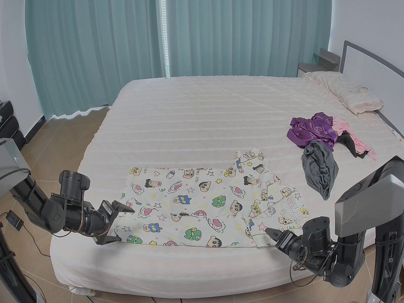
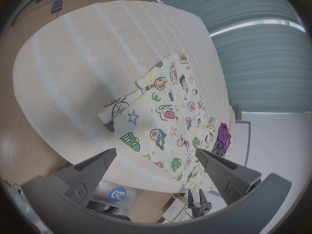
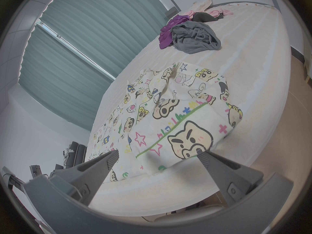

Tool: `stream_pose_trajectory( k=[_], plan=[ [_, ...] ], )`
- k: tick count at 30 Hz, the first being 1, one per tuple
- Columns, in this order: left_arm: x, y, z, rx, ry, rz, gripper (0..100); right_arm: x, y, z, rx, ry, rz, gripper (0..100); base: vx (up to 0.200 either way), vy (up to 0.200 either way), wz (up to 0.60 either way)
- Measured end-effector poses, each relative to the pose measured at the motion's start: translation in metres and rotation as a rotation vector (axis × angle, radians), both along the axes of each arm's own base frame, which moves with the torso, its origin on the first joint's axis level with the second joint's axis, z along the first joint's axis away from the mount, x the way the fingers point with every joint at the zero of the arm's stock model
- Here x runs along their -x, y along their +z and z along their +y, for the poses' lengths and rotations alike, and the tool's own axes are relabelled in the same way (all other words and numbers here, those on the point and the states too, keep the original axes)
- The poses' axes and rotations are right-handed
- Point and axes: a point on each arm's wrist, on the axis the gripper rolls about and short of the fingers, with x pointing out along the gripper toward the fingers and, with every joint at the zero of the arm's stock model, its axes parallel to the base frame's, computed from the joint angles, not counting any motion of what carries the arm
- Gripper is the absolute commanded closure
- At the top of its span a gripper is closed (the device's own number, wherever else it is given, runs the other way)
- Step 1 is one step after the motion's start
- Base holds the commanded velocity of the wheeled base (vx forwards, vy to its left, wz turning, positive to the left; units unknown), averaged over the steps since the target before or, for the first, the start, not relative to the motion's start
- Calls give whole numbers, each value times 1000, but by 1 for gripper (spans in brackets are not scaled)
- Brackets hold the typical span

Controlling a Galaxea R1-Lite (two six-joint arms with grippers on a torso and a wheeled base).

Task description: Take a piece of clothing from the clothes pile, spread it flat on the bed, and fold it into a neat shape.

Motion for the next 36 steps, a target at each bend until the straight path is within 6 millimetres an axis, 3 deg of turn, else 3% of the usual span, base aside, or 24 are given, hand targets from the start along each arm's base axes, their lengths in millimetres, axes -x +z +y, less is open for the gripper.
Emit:
stream_pose_trajectory(
  k=[4,5,23,36],
  plan=[
    [0,0,0,0,0,0,0,0,0,0,2,-4,0,0,0,0,0],
    [0,0,0,0,0,0,0,0,0,0,4,-8,-1,100,0,0,0],
    [0,0,0,0,1,0,0,7,0,0,46,-9,0,100,0,0,0],
    [0,0,0,0,1,0,0,9,29,-3,109,47,-67,100,0,0,0]
  ],
)
